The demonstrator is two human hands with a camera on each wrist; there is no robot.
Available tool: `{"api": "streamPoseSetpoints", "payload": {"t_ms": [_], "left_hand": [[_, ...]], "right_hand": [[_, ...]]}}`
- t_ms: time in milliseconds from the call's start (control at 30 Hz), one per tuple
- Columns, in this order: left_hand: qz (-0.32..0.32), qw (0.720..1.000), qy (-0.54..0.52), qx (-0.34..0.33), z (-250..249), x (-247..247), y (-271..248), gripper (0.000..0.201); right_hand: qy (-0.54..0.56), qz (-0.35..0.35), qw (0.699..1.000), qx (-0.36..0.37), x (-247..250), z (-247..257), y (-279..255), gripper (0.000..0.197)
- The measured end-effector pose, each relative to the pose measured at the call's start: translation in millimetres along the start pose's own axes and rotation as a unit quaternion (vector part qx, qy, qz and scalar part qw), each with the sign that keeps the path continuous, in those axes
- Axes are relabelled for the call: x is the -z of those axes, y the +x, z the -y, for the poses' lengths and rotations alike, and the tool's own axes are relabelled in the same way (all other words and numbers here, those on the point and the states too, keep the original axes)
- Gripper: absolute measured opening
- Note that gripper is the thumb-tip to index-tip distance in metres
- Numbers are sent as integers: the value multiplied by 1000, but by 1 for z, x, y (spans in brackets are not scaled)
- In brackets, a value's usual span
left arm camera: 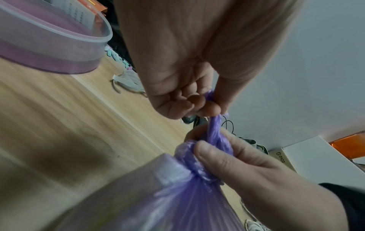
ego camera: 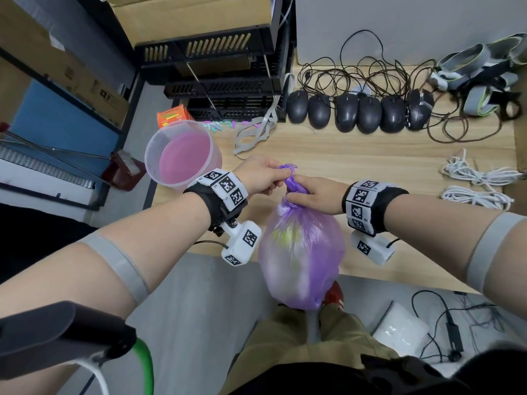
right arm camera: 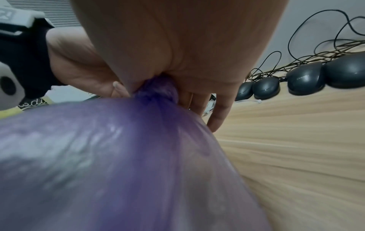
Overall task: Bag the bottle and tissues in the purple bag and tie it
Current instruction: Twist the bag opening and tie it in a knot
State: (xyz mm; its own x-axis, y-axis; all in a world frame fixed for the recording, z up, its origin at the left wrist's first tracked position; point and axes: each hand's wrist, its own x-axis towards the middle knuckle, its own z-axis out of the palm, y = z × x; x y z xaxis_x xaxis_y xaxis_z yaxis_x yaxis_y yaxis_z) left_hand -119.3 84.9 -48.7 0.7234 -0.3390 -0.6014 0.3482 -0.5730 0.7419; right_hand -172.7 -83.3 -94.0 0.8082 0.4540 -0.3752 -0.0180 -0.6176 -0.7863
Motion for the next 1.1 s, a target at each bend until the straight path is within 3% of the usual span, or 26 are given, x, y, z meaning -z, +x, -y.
{"api": "streamPoseSetpoints", "payload": {"t_ms": [133,233,300,400,600,800,1100], "left_hand": [[-1,1000,-16,6,1,0,-3,23],[10,999,-30,15,3,0,-5,23],[17,999,-26,19,3,0,-6,27],[9,1000,-11,19,2,0,-6,27],[5,1000,-11,21,2,1,-7,29],[6,1000,-10,3,1,6,-9,30],[46,999,-8,3,12,17,-17,24]], "right_hand": [[29,10,1000,-5,-4,-4,1,19],[110,-61,992,23,-6,-2,2,42],[162,-78,983,33,-7,2,2,39],[73,-54,996,23,-12,1,2,22],[-34,-19,999,16,-17,0,-4,23],[-44,-5,999,-15,-20,-4,-5,32],[-12,-21,1000,-10,-28,0,-10,20]]}}
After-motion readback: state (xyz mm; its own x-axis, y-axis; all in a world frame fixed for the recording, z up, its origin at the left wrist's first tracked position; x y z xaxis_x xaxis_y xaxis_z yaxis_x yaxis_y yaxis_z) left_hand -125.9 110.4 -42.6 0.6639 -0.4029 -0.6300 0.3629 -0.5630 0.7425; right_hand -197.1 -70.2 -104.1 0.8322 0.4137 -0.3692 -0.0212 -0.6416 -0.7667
